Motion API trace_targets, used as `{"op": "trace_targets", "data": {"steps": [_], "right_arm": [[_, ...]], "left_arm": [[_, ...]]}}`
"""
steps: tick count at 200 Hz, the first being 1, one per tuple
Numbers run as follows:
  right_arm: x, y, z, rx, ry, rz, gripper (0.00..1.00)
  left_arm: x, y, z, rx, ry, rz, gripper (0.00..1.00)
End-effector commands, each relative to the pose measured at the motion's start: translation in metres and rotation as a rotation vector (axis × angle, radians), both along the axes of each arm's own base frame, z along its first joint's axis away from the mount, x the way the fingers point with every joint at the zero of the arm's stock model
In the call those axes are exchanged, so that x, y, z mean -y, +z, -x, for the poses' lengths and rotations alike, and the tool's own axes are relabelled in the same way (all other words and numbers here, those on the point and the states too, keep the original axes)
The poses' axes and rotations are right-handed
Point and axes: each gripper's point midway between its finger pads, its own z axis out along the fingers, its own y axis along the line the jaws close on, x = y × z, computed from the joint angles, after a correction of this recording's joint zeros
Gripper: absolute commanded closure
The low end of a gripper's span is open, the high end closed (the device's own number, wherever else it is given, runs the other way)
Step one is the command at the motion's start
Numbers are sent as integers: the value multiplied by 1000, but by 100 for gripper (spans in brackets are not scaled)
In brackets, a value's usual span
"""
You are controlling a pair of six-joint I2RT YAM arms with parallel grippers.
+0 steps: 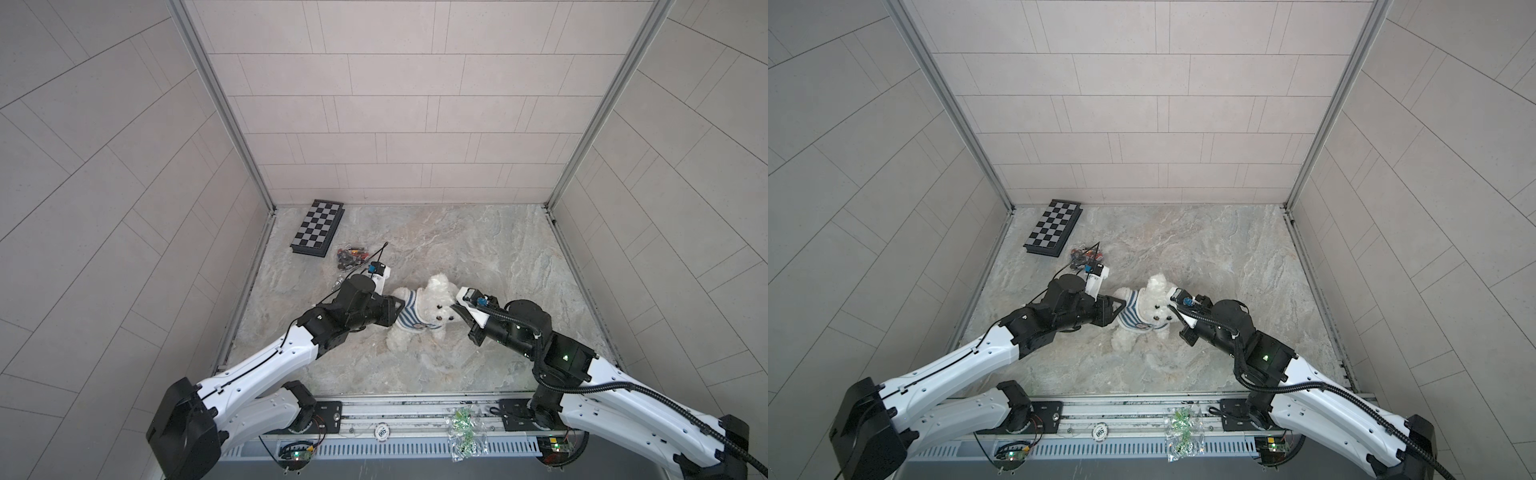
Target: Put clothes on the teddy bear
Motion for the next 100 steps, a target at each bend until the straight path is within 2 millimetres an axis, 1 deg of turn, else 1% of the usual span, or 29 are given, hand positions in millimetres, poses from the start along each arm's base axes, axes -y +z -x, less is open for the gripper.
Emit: {"op": "trace_targets", "data": {"steps": [1, 37, 42, 52, 74, 100], "right_arm": [[-3, 8, 2, 34, 25, -19, 100], [1, 4, -3, 20, -14, -12, 100], [2, 3, -3, 17, -21, -11, 97], [4, 1, -6, 10, -41, -11, 92], [13, -1, -13, -2, -109, -13, 75], [18, -2, -16, -19, -148, -17, 63]], "left_arm": [[2, 15, -6, 42, 8, 27, 77], [-6, 15, -16, 46, 55, 28, 98], [-7, 16, -18, 46, 63, 29, 100], [-11, 17, -24, 53, 86, 27, 100], [-19, 21, -42, 66, 150, 29, 100], [-27, 28, -66, 93, 222, 13, 100]]}}
